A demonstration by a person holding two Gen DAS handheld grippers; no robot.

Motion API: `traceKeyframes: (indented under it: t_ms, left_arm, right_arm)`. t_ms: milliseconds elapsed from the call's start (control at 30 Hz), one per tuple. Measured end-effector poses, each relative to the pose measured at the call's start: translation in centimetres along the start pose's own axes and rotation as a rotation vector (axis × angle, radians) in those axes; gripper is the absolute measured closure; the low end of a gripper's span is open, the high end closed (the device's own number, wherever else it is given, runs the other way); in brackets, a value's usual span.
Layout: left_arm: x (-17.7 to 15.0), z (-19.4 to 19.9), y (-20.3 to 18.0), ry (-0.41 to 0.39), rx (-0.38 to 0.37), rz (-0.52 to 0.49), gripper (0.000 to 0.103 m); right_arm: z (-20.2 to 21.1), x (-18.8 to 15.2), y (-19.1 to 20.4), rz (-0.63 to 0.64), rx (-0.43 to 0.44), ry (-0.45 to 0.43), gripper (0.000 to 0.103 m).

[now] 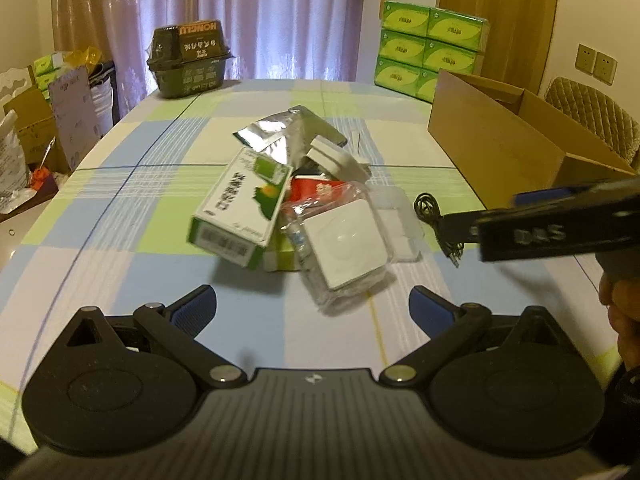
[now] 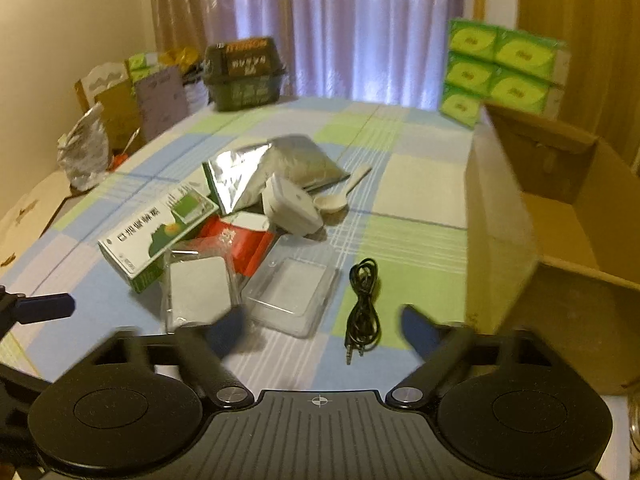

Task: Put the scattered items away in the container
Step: 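Move both grippers toward the scattered items on the table, then grasp the black earphone cable with the right gripper while the left gripper grasps the clear case with white pad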

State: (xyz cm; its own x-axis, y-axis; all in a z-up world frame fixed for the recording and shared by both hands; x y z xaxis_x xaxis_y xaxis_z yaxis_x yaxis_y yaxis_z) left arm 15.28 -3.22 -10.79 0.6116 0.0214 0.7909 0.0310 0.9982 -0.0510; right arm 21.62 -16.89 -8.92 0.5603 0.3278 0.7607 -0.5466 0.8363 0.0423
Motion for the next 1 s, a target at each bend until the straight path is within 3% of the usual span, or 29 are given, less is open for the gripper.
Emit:
traceKeyframes:
  t_ms: [133,333,500,567,833,867,933,1000]
  left_arm:
    - [0.0,-1.6,-0.9,-0.019,0.007,-0.010,0.012]
    - [0.0,-3.3,-2.0,-0.038,0.013,-0.035,0.022]
    - [0.1,-4.0,-2.1,-0.055,0.041,-0.039,0.023]
    - [0.3,-3.9,-2.2,-0.066,0.043,-0.030,0.023]
    - [0.8,-4.1,-2.4,-0.093,0.045,-0.039,0.025]
    - [0.8,-4.2,-2.4,-0.092,0.045,-0.044,0.028]
    - [0.8,-4.3,-2.5,-0.090,0.045,-0.047,0.028]
    - [0.8,-4.4,-2.4,-0.089,0.054,-0.049,0.029]
  right_arm:
    - [-2.0,0.3,-0.6,0.016,-0.013,0.017,0.022]
    - [-4.5,-0.1,-1.7,0.022,-0.041,0.074,0.022]
    - [-5.3,0.4,-2.3,0.032,-0.069,0.066,0.027]
    - [-5.1,0.7,-2.8,0.004,-0.074,0.054,0.038]
    - [-7.0,-0.7,-3.2,0.013,-0.099,0.139,0.040]
    - [-7.4,-0.9,-3.2,0.013,-0.097,0.149,0.051]
    - [-7.8,-0.9,-3.2,0.010,-0.085,0.154,0.061]
    - [-8.0,-0.7,-3.2,0.010,-0.085,0.154,0.077]
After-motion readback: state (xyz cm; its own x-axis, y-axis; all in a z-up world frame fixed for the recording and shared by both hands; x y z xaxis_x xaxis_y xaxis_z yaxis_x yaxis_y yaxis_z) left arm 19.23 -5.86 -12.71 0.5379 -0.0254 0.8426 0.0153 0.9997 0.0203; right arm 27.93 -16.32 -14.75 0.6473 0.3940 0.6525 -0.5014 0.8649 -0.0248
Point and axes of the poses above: each gripper's, at about its wrist camera, not at the fingertips, and z roughly against the way its jaws point, y to its left, x to its top, the point moved 9 cm from there along -z, roughly the way its jaws point, and after that the axes turned 2 degrees about -y, right-handed, at the moved point
